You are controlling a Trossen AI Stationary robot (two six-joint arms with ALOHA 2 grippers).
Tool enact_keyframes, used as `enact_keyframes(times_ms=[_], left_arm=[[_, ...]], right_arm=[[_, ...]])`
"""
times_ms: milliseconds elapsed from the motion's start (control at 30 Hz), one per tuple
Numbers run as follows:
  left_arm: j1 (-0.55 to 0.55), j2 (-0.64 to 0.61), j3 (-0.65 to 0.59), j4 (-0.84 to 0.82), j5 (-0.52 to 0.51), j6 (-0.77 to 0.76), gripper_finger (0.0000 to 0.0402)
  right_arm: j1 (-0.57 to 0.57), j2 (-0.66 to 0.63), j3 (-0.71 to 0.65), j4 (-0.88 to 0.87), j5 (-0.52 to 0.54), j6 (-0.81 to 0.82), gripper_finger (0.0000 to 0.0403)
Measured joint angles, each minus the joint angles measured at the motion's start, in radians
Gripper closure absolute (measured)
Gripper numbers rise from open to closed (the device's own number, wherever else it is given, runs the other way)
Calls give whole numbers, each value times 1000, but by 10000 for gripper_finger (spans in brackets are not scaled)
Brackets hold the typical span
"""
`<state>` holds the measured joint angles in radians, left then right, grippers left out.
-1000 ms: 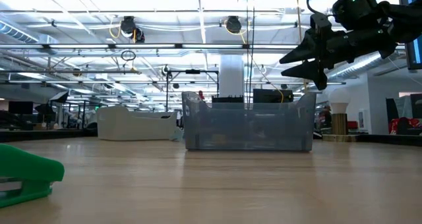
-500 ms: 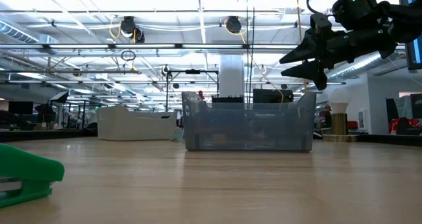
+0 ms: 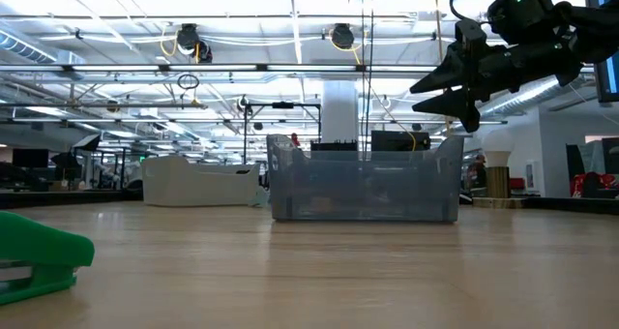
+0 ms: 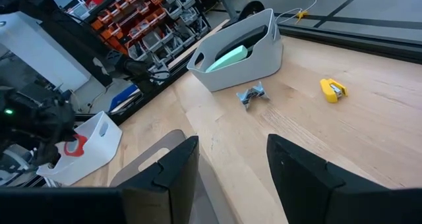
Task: Pick and place Stapler, Stapler remover, tape
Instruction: Put the orange tape into the white bin
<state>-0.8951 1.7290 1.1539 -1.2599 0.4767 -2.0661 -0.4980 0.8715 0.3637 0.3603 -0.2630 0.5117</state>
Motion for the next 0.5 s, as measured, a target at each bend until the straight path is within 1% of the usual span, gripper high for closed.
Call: enact_keyframes(times_ms=[67,167,367,500], left_arm=[[5,0,-31,47,7,26,368],[5,0,-64,59,44,47,368],[4,0,-71,66,59,66,368],[2,0,-71,90,45,67,345]], right_arm=[[0,0,0,0,0,0,232],[0,0,0,0,0,0,232],[0,0,0,0,0,0,232],[0,0,0,0,0,0,232]])
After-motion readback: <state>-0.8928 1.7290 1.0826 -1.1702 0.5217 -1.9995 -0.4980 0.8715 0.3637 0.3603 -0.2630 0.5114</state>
